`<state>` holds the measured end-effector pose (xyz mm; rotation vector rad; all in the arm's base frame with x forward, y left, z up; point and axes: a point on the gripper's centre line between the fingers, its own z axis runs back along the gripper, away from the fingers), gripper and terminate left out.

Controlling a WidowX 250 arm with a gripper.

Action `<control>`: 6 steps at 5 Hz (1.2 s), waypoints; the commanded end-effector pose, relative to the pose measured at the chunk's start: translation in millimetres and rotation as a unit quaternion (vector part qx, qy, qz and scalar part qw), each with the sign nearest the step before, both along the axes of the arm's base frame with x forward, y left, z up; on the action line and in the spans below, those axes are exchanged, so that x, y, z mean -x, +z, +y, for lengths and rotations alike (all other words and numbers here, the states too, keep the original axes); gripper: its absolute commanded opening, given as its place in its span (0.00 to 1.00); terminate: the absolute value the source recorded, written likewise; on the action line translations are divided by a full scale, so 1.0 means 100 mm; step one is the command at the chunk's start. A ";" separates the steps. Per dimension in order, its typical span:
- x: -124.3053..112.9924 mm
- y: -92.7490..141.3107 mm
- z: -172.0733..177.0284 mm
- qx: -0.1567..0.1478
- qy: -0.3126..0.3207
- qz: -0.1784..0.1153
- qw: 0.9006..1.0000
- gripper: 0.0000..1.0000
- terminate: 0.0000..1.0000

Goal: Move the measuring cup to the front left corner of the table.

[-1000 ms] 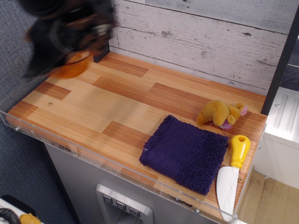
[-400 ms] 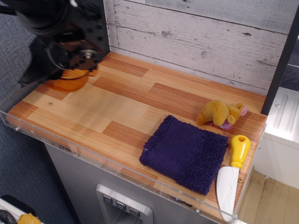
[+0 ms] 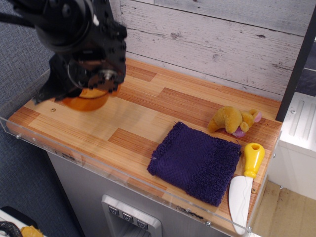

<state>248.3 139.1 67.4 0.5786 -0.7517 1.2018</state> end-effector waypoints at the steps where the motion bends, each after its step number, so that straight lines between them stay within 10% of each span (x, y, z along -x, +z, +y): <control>1: 0.32 -0.01 0.03 0.016 0.036 0.014 0.999 0.00 0.00; 4: 0.27 -0.11 -0.02 0.030 0.025 0.051 0.998 0.00 0.00; 5: 0.25 -0.08 -0.03 0.030 0.027 0.050 0.998 1.00 0.00; 6: 0.23 -0.07 -0.05 0.032 0.024 0.050 0.998 1.00 0.00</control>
